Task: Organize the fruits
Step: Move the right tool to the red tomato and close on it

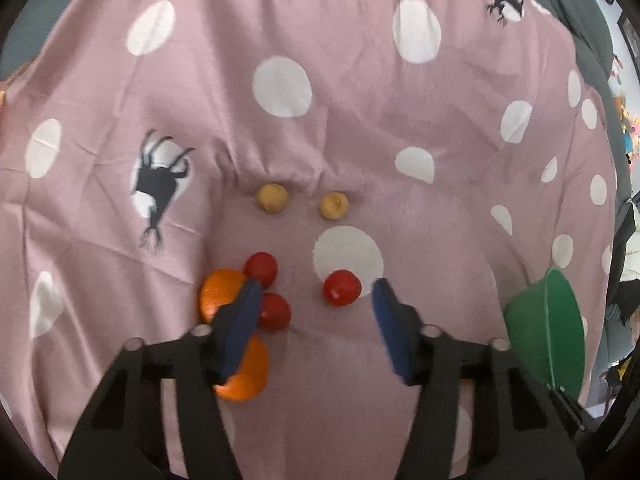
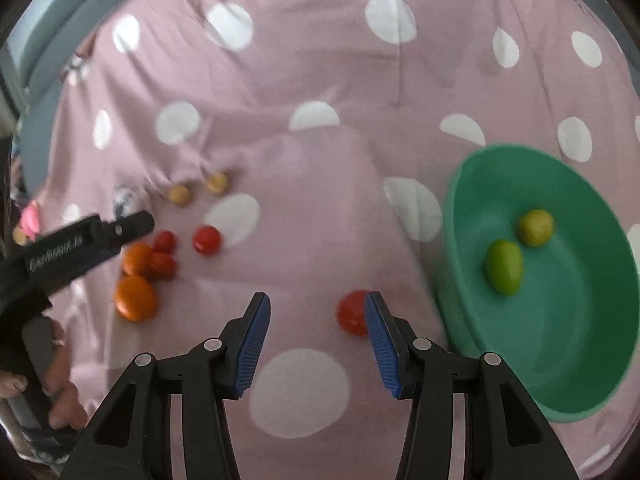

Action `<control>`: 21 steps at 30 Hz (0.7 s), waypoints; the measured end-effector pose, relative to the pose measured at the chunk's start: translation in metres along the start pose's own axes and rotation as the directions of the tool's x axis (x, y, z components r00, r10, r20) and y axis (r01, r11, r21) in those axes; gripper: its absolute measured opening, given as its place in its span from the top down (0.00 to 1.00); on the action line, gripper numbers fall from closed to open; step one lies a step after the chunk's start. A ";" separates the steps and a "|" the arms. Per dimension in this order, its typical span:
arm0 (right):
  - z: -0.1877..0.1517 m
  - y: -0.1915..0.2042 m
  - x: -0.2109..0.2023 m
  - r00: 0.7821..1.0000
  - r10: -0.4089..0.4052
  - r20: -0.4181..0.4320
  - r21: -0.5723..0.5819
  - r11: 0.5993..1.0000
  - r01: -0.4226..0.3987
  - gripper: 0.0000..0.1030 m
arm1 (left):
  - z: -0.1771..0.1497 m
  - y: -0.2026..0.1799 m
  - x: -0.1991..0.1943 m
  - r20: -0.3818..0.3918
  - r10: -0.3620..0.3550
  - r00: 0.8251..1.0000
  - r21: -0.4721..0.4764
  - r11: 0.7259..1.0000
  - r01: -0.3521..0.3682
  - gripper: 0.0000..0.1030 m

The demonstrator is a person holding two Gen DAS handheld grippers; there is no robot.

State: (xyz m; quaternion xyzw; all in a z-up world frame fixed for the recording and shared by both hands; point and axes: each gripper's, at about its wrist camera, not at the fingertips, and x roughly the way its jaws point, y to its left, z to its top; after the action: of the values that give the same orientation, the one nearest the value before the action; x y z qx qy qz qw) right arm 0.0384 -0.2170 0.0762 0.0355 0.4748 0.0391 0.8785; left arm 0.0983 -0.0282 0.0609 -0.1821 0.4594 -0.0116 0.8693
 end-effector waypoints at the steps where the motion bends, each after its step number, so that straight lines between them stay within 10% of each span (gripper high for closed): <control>1: -0.001 -0.001 0.004 1.000 -0.005 -0.010 0.002 1.000 0.005 0.52 | 0.002 0.000 0.006 -0.013 -0.009 1.000 -0.009 1.000 0.009 0.53; 21: -0.004 0.000 0.035 0.985 -0.163 -0.061 -0.037 0.986 0.161 0.52 | 0.002 -0.021 0.057 -0.105 -0.008 0.994 0.028 1.000 0.011 0.54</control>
State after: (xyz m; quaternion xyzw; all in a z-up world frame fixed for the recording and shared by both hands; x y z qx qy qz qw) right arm 0.0545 -0.2138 0.0452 -0.0185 0.5033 -0.0240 0.8636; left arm 0.1365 -0.0575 0.0234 -0.1708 0.5033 -0.0321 0.8464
